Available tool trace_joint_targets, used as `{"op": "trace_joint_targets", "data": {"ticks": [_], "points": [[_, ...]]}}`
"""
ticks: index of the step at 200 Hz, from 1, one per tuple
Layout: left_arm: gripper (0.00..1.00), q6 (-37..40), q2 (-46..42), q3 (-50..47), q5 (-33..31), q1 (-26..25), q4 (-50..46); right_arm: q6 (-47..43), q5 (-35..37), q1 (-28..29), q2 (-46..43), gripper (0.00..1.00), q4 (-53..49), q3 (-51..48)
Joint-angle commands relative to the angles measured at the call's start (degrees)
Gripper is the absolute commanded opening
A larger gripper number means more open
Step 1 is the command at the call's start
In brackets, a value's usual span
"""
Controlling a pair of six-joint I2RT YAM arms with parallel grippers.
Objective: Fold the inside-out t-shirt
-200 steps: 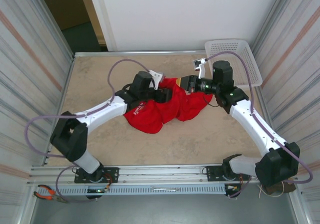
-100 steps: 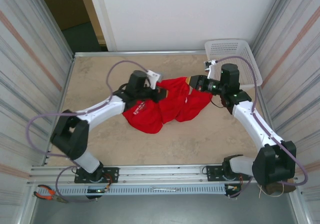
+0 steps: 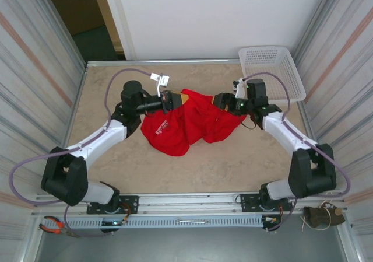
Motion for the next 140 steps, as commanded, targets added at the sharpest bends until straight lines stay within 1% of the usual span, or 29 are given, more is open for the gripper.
{"op": "trace_joint_targets", "data": {"ticks": [1,14,18,38,58,73,86,94,111,131,140], "points": [[0.0,1.17,-1.08,1.69,2.14,0.09,0.38,-3.4,2.27,1.65,-5.41,0.7,-6.03,5.06],[0.0,0.82,-1.1,1.43,1.83,0.11,0.93,-2.19,2.1,3.05,-6.45,0.7,-6.29,5.97],[0.0,0.77,-1.25,1.44,1.66,0.02,0.93,-1.68,2.04,3.65,-6.72,0.72,-6.23,6.1],[0.0,0.72,-1.74,1.35,0.92,0.0,0.99,-0.86,3.07,7.02,-7.44,0.75,-5.05,5.69],[0.0,1.08,-1.88,1.95,1.19,0.02,0.19,-2.51,5.57,9.97,-6.05,0.76,-4.44,5.32],[0.0,1.87,-1.95,2.64,1.97,0.0,-0.95,-3.04,6.63,10.13,-3.93,0.75,-3.08,5.55],[0.0,2.01,-2.13,2.81,2.2,0.0,-1.74,-3.49,6.49,9.98,-2.12,0.68,-1.77,6.43],[0.0,2.14,-2.32,2.68,2.22,0.0,-1.79,-3.88,5.77,9.93,-0.98,0.66,-1.75,7.41],[0.0,2.32,-2.83,2.22,2.31,0.0,-2.06,-4.9,3.92,9.98,1.62,0.53,-2.73,9.87],[0.0,2.18,-3.1,1.71,2.27,-0.01,-1.89,-5.37,2.69,10.05,3.38,0.27,-2.74,10.88],[0.0,2.16,-3.11,1.63,2.31,0.0,-1.88,-5.77,1.99,10.01,3.7,0.1,-2.82,11.13]]}}
